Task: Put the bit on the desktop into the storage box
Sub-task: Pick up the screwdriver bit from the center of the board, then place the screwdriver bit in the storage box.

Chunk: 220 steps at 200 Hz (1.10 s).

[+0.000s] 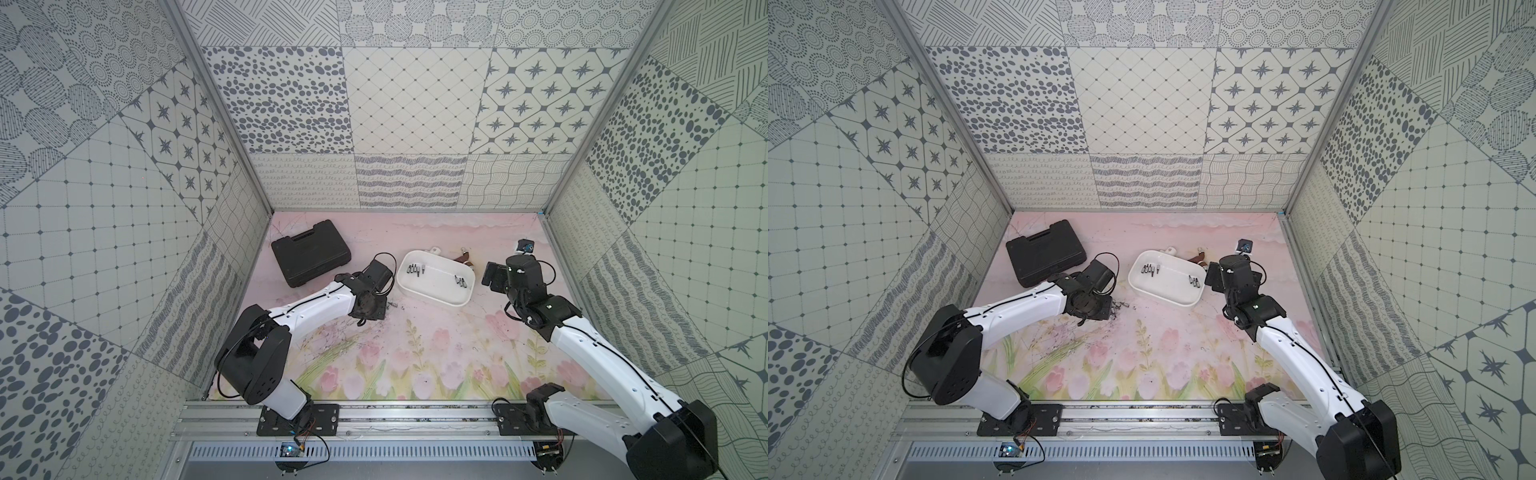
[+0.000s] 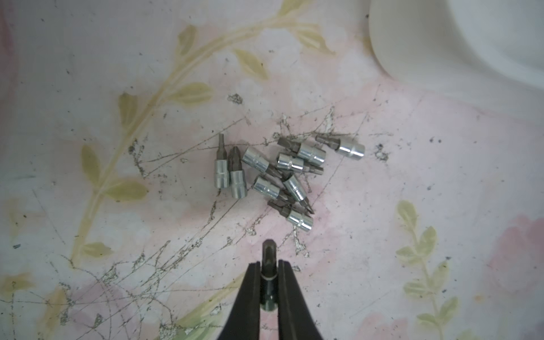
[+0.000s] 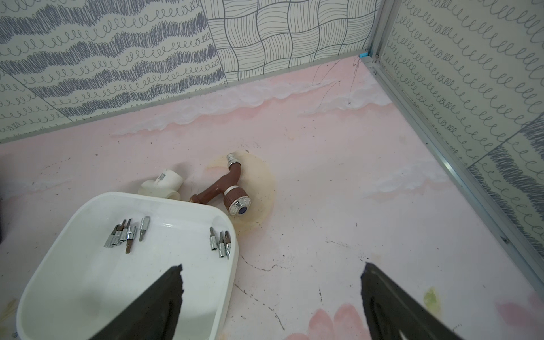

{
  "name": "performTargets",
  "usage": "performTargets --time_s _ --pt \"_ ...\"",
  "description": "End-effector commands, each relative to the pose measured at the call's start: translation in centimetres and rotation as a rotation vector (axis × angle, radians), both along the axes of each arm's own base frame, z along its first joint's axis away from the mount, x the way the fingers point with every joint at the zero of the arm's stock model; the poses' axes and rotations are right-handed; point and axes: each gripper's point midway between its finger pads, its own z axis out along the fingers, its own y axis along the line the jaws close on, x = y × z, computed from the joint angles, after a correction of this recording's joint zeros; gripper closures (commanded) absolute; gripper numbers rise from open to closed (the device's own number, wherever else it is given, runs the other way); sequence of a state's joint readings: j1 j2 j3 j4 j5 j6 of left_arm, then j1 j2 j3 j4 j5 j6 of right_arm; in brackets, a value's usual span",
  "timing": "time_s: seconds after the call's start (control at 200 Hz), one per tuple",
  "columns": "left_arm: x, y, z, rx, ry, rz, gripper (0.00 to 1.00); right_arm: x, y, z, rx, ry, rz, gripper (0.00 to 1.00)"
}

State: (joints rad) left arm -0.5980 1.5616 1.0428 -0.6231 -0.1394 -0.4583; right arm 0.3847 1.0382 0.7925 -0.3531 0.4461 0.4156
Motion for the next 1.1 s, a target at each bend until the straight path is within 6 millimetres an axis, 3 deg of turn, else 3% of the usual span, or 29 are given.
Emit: performTargets --time_s 0.0,0.29,0.525,0.78,1.096 --pt "0.2 -0.2 2.5 0.011 -0.037 -0.039 0.89 0.1 -0.2 0.8 0.025 -0.044 -0.017 0.03" --pt "3.0 -2.8 7.4 -0.037 -0.138 -0.101 0.89 -0.1 -0.3 1.4 0.043 -0.062 -0.018 0.03" --pt "5.2 -5.8 9.4 -0.064 -0.170 -0.158 0.90 -0.3 -0.5 1.7 0.044 -0.074 -0.024 0.03" --pt "7.1 -8.7 9.7 -0.068 -0.173 -0.214 0.90 -0.7 -0.6 1.9 0.053 -0.087 -0.021 0.03" --pt "9.0 -11.5 7.3 -0.052 -0.139 -0.268 0.90 -1.4 -0.9 2.0 0.061 -0.101 -0.024 0.03"
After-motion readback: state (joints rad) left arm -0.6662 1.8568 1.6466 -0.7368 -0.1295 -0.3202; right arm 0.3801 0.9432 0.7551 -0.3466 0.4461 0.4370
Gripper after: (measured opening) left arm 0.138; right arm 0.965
